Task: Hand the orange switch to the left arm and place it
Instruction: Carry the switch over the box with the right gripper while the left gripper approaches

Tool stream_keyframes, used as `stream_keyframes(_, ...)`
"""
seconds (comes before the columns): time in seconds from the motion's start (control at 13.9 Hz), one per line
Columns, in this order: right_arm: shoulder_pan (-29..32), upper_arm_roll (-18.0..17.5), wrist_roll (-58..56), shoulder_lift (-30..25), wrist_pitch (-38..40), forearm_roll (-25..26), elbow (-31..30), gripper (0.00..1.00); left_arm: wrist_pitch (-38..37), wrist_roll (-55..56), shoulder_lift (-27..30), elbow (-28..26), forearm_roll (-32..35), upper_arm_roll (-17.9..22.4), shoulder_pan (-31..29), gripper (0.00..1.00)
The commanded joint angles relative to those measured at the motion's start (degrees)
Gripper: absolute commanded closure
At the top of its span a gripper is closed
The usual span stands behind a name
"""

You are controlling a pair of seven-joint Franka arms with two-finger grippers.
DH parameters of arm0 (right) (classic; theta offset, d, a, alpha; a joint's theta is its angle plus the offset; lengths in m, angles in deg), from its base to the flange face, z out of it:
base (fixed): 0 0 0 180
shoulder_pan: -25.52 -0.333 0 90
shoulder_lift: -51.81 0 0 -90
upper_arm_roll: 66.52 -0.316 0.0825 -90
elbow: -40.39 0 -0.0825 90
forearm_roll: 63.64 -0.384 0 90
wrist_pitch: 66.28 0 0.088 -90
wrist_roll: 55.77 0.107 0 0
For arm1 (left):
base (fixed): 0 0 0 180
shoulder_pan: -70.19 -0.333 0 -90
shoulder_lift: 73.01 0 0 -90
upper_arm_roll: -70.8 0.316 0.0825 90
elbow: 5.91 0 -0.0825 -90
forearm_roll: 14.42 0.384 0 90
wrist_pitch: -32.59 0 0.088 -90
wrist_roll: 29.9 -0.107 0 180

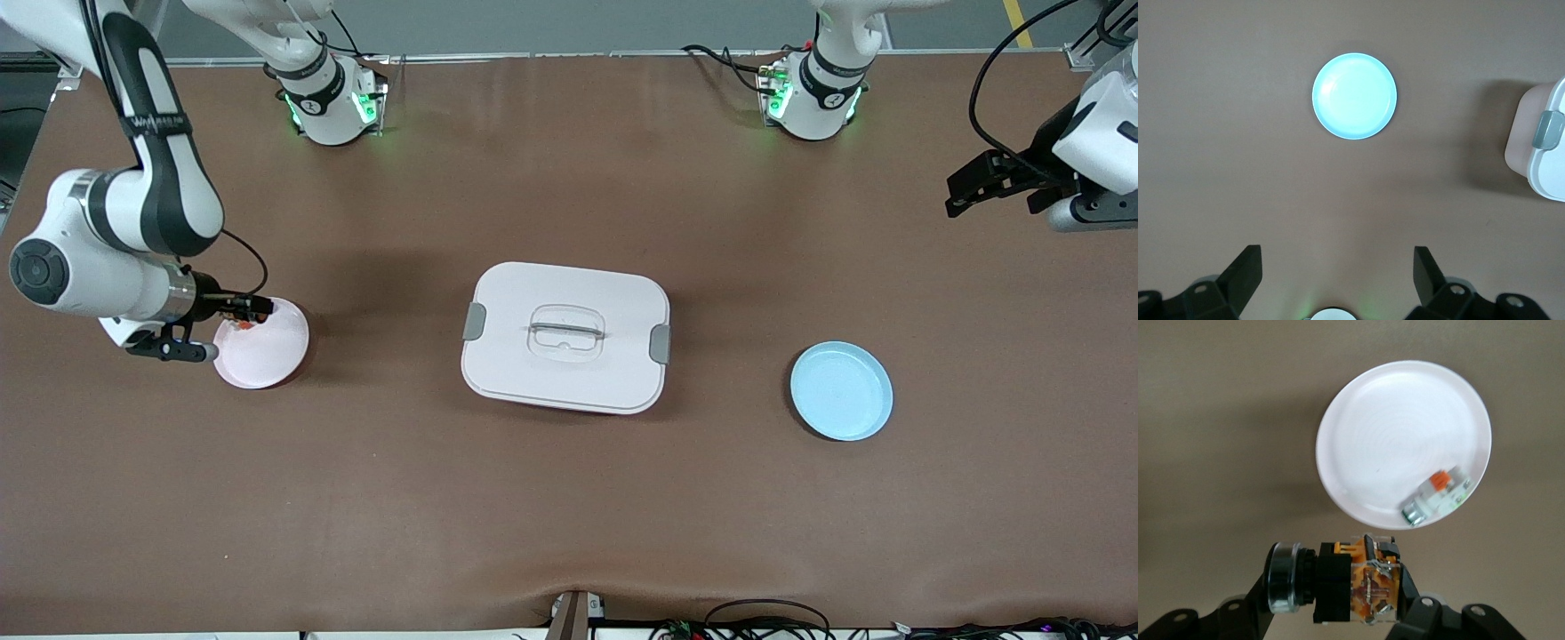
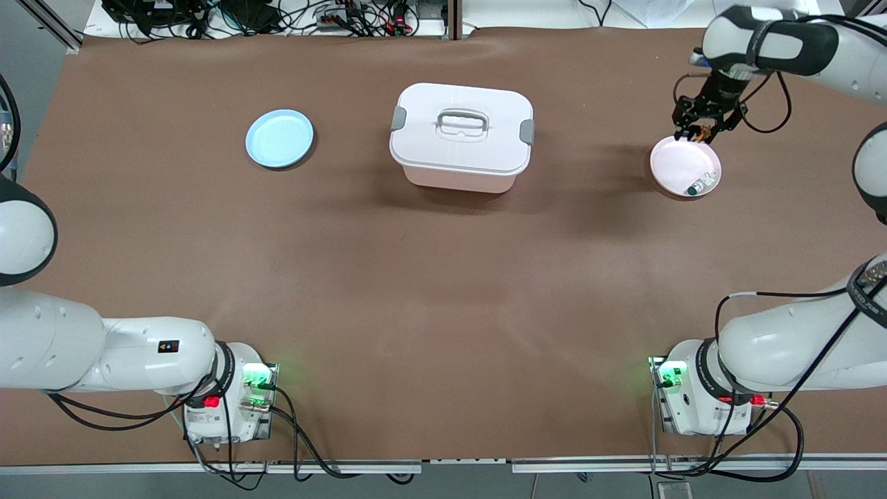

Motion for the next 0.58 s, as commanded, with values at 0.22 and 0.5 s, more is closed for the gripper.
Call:
stream_keyframes(0.22, -13.8, 0.1, 24.2, -6.1, 11.8, -3.5, 3.6, 0.76, -0.5, 1.8, 1.5, 0.5, -6.1, -4.0, 0.0, 0.00)
stream_keyframes(0.5, -26.7, 0.1, 47.0, -5.6, 14.9, -10.8, 10.7, 0.78, -0.1, 2.6, 2.8, -0.3, -12.3, -8.6, 0.0, 0.00)
